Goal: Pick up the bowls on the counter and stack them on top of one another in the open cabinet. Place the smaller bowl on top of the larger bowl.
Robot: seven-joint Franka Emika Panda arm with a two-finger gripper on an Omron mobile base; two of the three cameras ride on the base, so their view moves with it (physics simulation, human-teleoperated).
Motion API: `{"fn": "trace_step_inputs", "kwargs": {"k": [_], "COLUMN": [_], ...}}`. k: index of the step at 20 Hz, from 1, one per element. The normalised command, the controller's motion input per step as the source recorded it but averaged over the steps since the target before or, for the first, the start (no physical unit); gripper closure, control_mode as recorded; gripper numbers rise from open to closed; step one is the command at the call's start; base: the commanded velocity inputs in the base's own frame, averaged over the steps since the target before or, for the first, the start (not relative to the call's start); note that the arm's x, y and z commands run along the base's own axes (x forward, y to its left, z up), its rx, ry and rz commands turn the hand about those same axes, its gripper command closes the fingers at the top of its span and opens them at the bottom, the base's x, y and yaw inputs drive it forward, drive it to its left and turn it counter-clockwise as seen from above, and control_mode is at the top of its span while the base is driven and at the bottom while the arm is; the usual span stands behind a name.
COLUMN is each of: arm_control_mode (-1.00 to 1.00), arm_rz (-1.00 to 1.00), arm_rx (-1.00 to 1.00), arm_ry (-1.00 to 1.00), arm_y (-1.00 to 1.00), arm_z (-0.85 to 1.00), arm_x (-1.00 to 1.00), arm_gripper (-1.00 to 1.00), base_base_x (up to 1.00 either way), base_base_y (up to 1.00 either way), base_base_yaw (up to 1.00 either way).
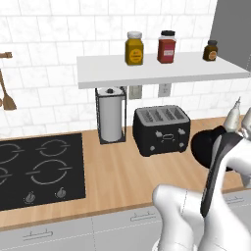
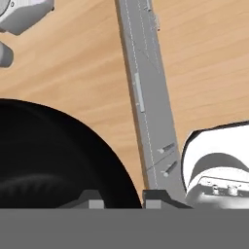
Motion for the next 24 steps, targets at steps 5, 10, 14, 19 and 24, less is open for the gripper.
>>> {"fn": "trace_step_inputs", "kwargs": {"k": [5, 10, 14, 19, 24], "arm_control_mode": [-1.0, -1.0, -1.0, -1.0, -1.0], "arm_rz": [-0.12, -0.01, 0.0, 0.0, 0.0], "arm_rx": [0.15, 0.15, 0.16, 0.2, 0.09], "arm_ry": [-0.02, -0.03, -0.04, -0.06, -0.11], "arm_y": [0.6, 0.58, 0.56, 0.56, 0.73], "arm_z": [1.0, 1.0, 0.95, 0.68, 0.43], "arm_x": [-0.54, -0.4, -0.11, 0.03, 0.34], "arm_gripper": [1.0, 1.0, 1.0, 1.0, 1.0], "base_base_x": [0.0, 0.0, 0.0, 0.0, 0.0], "base_base_y": [0.0, 0.0, 0.0, 0.0, 0.0], "base_base_yaw": [0.0, 0.0, 0.0, 0.0, 0.0]}}
